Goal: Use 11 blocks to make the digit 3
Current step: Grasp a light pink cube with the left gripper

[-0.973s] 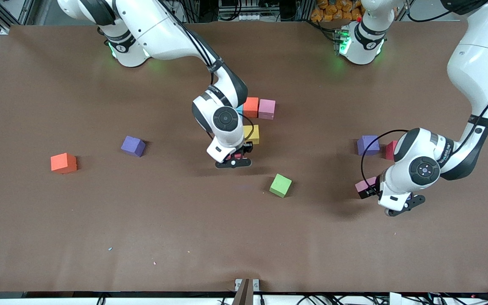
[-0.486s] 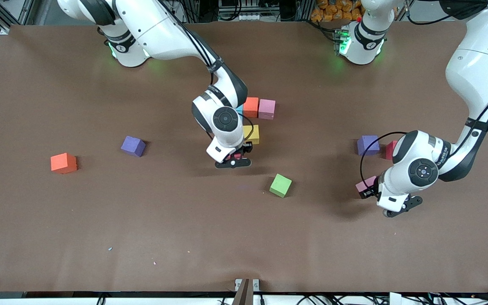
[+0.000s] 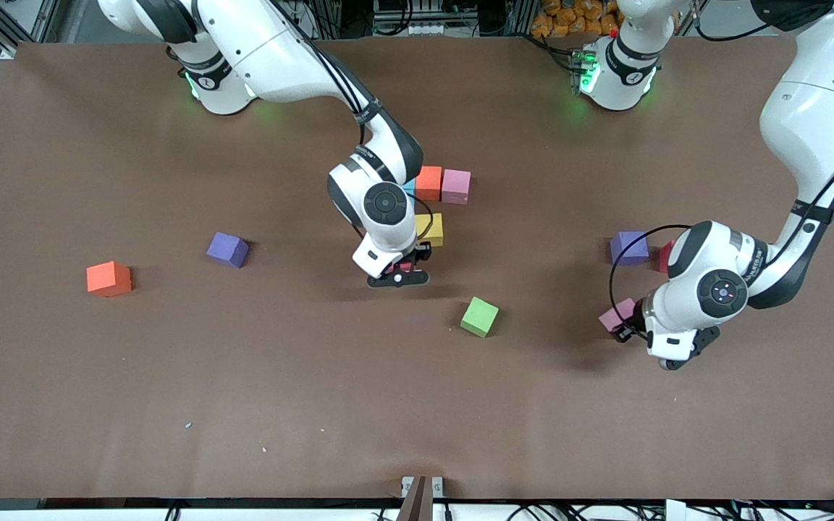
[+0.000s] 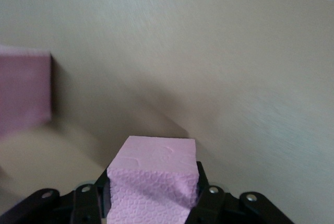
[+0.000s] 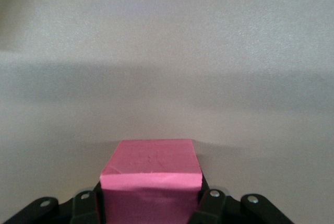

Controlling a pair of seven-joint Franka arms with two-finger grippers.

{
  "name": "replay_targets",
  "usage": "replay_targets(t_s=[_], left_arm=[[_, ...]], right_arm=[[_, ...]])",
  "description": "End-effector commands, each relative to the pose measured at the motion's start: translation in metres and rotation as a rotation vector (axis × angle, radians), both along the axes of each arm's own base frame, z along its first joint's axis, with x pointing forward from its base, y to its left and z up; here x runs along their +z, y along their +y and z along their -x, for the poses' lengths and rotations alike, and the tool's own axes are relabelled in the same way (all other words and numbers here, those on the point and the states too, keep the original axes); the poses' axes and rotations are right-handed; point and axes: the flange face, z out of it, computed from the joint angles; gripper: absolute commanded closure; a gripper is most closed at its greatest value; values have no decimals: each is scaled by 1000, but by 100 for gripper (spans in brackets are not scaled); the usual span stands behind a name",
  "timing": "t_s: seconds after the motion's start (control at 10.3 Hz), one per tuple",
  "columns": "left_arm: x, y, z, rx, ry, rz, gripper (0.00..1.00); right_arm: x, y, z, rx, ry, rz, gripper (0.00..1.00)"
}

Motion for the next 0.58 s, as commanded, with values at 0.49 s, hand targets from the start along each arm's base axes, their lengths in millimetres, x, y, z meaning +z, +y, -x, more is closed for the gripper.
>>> replay_targets(t_s=[0.49], left_arm=[[37,-128,87,587,74,-48,100]], right_arm=[[-9,-9,12,-18,20,39,82]])
